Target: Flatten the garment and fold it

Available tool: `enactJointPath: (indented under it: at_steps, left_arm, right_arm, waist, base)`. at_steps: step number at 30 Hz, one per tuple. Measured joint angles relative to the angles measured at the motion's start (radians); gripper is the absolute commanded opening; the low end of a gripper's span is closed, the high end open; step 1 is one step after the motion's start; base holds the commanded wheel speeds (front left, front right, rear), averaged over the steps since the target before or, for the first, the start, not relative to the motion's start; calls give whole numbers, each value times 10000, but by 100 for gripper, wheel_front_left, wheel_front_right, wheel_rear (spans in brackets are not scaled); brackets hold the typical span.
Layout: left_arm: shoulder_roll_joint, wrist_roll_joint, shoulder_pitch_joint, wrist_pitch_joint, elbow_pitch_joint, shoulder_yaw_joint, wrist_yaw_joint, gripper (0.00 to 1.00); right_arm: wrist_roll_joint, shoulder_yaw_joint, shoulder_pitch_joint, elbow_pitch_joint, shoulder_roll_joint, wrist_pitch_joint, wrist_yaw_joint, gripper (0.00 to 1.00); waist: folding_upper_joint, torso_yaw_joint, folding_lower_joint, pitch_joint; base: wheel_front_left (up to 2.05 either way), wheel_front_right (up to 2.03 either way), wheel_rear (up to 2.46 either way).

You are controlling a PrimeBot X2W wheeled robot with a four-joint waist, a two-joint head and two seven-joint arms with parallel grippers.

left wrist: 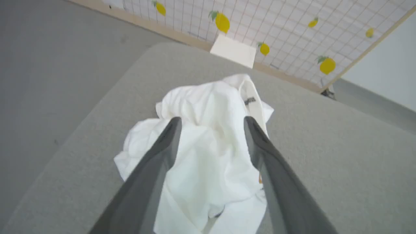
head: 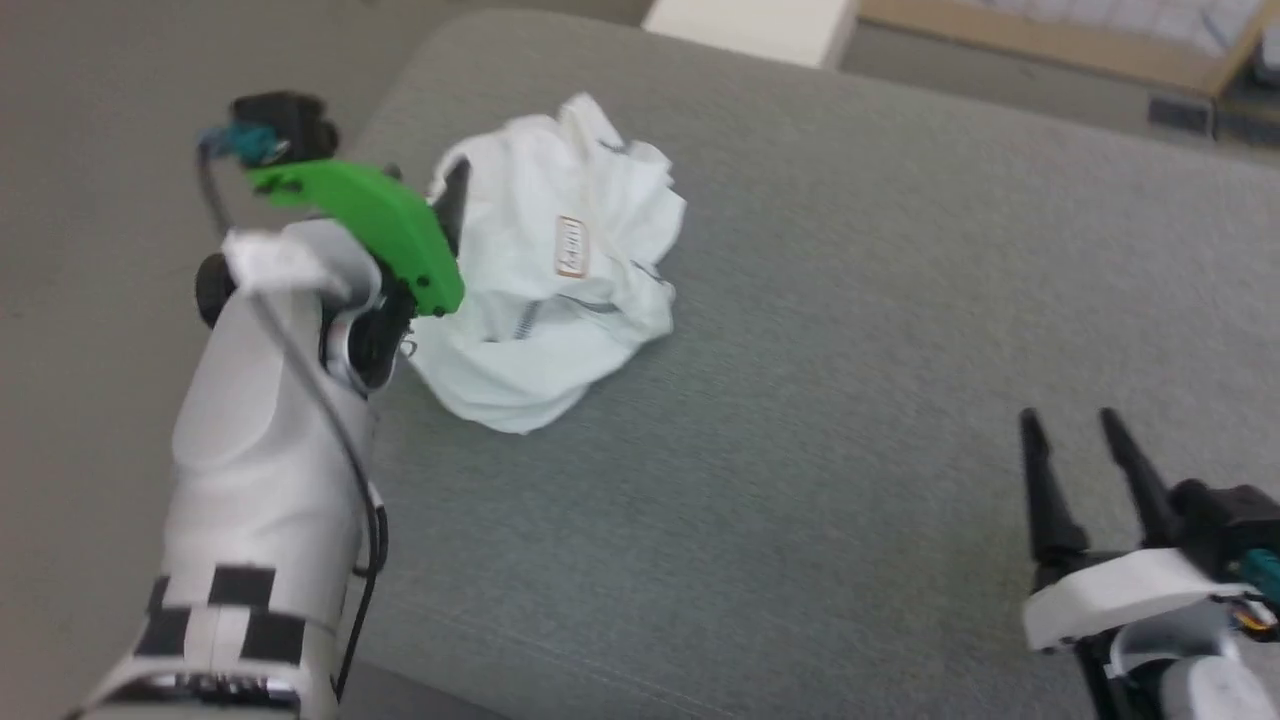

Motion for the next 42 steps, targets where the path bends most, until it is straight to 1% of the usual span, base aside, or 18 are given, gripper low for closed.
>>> enactJointPath:
  at_steps: [2,4,6,9,12,14,16,17,18,19,21,24,28,29,30,35,38,42]
  left_arm:
    - [79,25,-466,1582,594,-270,161,100]
    - [163,29,-759,2650,899,-426,232,100]
    - [270,98,-959,3319,1093,-564,414,100]
    - [464,257,-1036,3856,1344,-734,704,100]
    - [477,286,-971,4186,1639,-805,849,100]
    - [454,284,-765,4180,1793,-832,930,100]
    - [445,280,-477,3881,1852,-815,986,100]
    - [445,270,-414,3735,1860,-782,1007,42]
    - [453,263,-329,3409,1839,-754,1024,15]
    - [454,247,-216,2932,1810,-686,1093,0]
    - [422,190,35,1975,1758,-525,1179,0]
    - [374,36,294,698,1684,-263,1172,0]
    - [466,15,140,-901,1212,-100,750,0]
    - [477,23,-424,-1818,591,-207,343,0]
    - [445,23,-655,-2084,311,-284,236,0]
    - [192,88,-1540,-2786,-926,-901,-105,0]
    - [6,-63,-2063,-3101,-1735,-1262,-188,0]
    - [-236,-531,-2363,-3047,-2458,-1852,-234,0]
  right_arm:
    - [-84,-385,0,-242,-2,40,0,100]
    - [-123,-713,0,-426,-4,75,0,100]
    - [-127,-872,0,-548,-8,115,0,100]
    - [-125,-911,1,-671,-8,119,0,100]
    - [-117,-869,0,-719,-8,117,0,100]
    - [-19,-807,-3,-685,-8,117,0,100]
    - [54,-761,-4,-596,-8,107,0,100]
    - [63,-738,-7,-550,-8,100,0,100]
    - [75,-717,-8,-499,-8,67,0,100]
    - [105,-690,-8,-437,-8,27,0,100]
    - [151,-629,-16,-349,-8,10,0,100]
    - [169,-554,-17,-136,-8,-71,0,100]
    - [387,-399,-13,249,-6,-234,0,100]
    - [593,-280,0,593,-2,-414,0,100]
    - [677,-226,6,723,-6,-491,0,100]
    - [999,8,87,1290,6,-771,0,100]
    - [1062,69,124,1475,2,-869,0,100]
    - [1062,-4,131,1553,0,-949,0,100]
  waist:
    - [0,-252,0,287]
    - [0,-469,0,551]
    - [0,-682,0,803]
    - [0,-1030,0,1171]
    - [0,-1292,0,1492]
    - [0,-1428,1,1662]
    - [0,-1565,0,1781]
    - [0,-1602,0,1813]
    - [0,-1627,0,1831]
    - [0,-1629,0,1817]
    - [0,-1617,0,1758]
    - [0,-1561,0,1578]
    - [0,-1441,0,1130]
    - [0,-1400,-1,694]
    - [0,-1401,-1,529]
    - [0,-1597,-2,-261]
    - [0,-1983,-2,-637]
    - [0,-2601,-2,-970]
  base:
    - [0,0,0]
    - [0,0,0]
    - [0,0,0]
    - [0,0,0]
    - [0,0,0]
    - [0,0,0]
    - [0,0,0]
    - [0,0,0]
    - [0,0,0]
    - [0,0,0]
    - [0,0,0]
    - [0,0,0]
    - [0,0,0]
    - [0,0,0]
    - [0,0,0]
    - [0,0,0]
    - [0,0,0]
    - [0,0,0]
